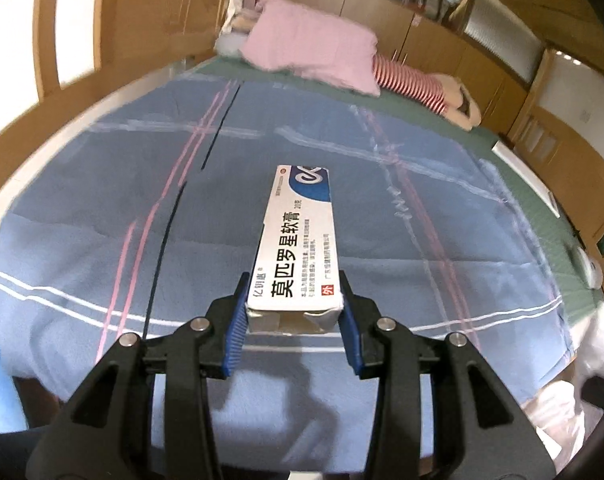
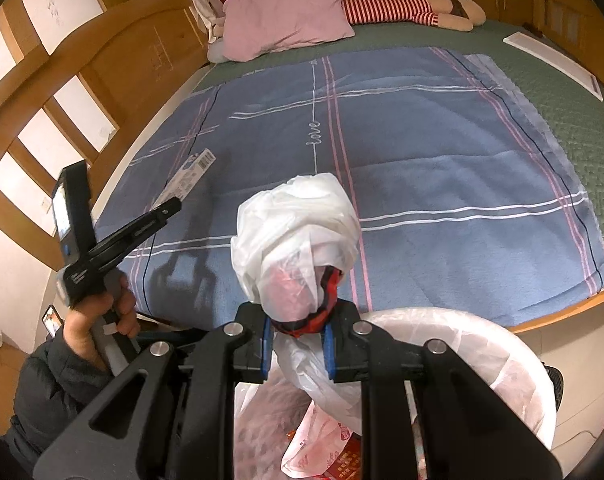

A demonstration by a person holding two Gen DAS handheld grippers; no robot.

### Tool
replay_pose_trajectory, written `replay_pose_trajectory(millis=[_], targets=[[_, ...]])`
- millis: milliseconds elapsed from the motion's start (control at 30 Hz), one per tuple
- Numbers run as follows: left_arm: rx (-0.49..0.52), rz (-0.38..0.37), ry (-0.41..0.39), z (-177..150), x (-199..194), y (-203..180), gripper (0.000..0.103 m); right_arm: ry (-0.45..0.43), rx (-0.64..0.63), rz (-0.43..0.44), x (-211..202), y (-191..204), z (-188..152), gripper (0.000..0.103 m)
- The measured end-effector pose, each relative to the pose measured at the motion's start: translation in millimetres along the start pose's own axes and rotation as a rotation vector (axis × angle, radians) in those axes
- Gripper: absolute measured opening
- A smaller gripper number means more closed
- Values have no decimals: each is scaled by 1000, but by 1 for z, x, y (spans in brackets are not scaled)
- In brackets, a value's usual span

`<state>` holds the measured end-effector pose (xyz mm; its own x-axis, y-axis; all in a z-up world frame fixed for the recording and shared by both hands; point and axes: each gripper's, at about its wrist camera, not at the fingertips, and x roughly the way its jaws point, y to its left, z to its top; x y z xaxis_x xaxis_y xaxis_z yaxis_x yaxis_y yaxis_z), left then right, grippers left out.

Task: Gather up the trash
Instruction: 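Carry the ointment box and the white bag over the bin with both tools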

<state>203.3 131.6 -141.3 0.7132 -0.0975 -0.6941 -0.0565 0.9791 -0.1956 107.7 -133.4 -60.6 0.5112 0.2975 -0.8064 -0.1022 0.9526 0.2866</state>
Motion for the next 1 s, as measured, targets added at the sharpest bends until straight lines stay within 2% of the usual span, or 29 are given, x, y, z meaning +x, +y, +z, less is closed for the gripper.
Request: replay_pose_trajectory(millis=[100, 233, 500, 667, 733, 867, 1000], targets=[[54, -55, -62, -12, -39, -20, 41, -23, -9, -2, -9, 2, -1, 20], [89, -127, -97, -30, -81, -33, 41, -64, -34, -9, -30, 6, -5, 20], [133, -205, -167, -61, -163, -49, 41, -113, -35, -50, -72, 0, -22, 20], [165, -252, -177, -78, -188, -60, 41, -123, -21, -68, -95, -9, -40, 20], [180, -264, -177, -84, -195, -65, 41, -109, 7, -47, -102, -19, -51, 20], [213, -292, -179, -94, -205, -77, 41, -84, 13, -81, -105, -29, -72, 20], [257, -310, -166, -104, -208, -93, 41, -22, 28, -79, -95, -41, -89, 21]])
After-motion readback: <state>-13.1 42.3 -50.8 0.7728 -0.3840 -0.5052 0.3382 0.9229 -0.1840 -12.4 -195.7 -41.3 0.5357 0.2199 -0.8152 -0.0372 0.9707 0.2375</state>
